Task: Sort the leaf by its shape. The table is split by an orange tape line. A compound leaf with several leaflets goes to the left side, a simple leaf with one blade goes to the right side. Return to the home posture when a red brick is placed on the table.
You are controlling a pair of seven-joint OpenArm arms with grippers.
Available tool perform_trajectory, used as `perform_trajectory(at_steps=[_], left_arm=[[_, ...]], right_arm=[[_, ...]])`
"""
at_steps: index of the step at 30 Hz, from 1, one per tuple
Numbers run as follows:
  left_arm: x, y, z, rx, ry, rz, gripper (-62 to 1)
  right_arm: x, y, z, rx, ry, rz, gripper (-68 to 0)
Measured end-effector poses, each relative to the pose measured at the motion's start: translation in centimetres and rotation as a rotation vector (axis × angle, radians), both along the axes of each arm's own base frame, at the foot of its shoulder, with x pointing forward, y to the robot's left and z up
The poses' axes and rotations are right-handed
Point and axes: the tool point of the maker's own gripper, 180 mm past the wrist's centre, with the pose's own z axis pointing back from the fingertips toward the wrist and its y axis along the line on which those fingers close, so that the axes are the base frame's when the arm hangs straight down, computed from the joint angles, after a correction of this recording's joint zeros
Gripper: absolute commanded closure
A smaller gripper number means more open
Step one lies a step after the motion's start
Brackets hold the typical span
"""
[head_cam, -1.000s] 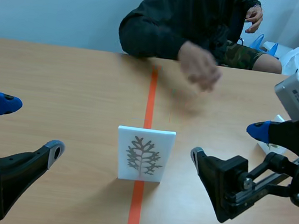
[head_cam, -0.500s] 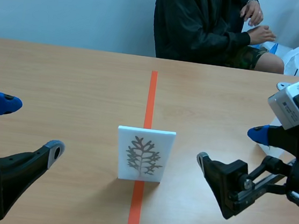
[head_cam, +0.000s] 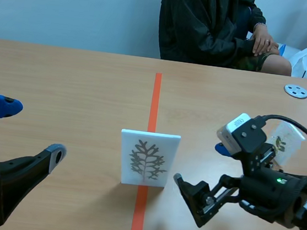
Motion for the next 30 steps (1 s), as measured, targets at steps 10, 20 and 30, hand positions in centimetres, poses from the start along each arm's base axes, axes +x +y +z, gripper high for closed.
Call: perform_trajectory(at_steps=[10,20,30], left_arm=[[0.0,0.0,0.0,0.000,0.000,0.000,-62.3],[0.0,0.0,0.0,0.000,0.000,0.000,-62.3],[0.0,0.0,0.0,0.000,0.000,0.000,-62.3]], right_arm=[[0.9,4.5,-2.6,0.037,-0.009,0.088,-64.0],[0.4,5.6,-2.3,0.041,-0.051,0.140,-46.5],[0.2,8.5,-1.6,0.070,-0.064,0.172,-45.2]])
